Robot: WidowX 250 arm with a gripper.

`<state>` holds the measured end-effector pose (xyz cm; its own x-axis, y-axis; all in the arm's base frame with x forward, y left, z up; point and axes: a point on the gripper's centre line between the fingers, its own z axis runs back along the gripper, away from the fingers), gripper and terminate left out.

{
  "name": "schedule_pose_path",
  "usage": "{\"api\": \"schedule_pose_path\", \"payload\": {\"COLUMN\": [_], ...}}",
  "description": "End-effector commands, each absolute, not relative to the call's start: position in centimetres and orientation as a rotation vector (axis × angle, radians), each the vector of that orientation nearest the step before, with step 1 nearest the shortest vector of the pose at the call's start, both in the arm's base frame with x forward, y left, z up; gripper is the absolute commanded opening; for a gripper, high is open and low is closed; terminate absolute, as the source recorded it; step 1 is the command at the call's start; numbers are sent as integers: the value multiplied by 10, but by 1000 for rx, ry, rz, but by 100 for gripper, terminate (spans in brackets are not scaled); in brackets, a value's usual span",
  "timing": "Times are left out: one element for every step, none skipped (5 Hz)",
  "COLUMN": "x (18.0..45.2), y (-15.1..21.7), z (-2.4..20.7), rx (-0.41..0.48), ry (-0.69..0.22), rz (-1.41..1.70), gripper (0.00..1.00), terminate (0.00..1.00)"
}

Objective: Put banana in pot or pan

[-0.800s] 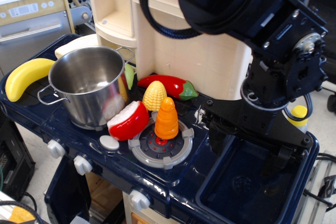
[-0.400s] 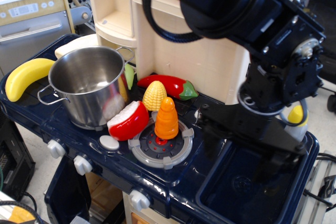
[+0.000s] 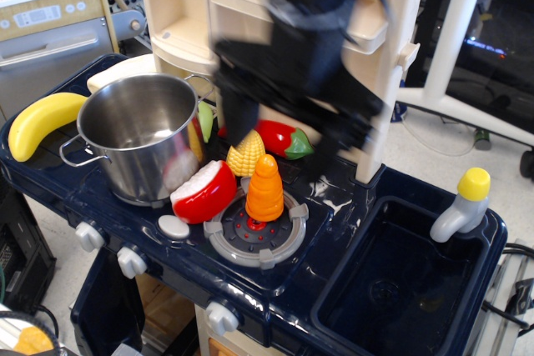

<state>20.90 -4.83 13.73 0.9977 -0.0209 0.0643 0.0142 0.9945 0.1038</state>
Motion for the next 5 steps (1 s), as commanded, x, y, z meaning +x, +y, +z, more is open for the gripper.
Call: {"api": "schedule_pose_path", "payload": {"x": [193,196,214,231,241], "y": [25,75,112,137,156], "z": [170,169,169,146,133], "rx": [236,181,201,179,204], "ry": [-71,-92,-100,-155,-159], "rz": [-224,-297,-356,-376,-331], "gripper": [100,100,100,100,100], "terminate": [0,0,0,0,0]}}
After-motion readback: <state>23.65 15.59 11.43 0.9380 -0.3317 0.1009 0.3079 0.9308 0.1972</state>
